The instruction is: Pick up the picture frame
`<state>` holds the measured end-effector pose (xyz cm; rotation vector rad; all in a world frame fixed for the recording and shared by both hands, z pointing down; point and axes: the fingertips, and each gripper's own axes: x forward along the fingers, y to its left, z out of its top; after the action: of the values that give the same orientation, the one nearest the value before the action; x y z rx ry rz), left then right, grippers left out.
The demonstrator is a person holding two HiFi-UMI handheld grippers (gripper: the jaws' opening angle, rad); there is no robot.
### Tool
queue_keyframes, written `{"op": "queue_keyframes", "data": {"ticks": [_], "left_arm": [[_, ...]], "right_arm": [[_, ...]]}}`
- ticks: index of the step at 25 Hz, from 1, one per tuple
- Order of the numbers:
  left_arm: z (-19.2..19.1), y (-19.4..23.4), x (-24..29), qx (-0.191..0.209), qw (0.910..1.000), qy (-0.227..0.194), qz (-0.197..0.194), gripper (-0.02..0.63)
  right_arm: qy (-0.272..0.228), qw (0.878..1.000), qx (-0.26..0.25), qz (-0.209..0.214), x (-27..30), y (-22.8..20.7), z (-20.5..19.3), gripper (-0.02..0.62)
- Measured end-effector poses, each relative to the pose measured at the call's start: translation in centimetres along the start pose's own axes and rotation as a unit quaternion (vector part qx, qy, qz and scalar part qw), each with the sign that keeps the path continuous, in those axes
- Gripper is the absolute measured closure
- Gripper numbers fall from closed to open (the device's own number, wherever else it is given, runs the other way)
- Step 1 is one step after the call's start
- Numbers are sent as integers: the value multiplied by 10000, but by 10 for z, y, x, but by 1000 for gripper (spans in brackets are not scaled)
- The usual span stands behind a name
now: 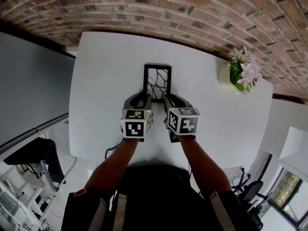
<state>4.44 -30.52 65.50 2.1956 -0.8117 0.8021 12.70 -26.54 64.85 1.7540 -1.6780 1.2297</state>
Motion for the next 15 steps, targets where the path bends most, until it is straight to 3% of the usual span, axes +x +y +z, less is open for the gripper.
{"op": "queue_keyframes", "data": {"ticks": [15], "left_arm": [[13, -33, -81, -93, 9958, -903, 145, 515]], "right_arm": [[-800, 9962, -227, 253, -78, 32, 7, 509]]}}
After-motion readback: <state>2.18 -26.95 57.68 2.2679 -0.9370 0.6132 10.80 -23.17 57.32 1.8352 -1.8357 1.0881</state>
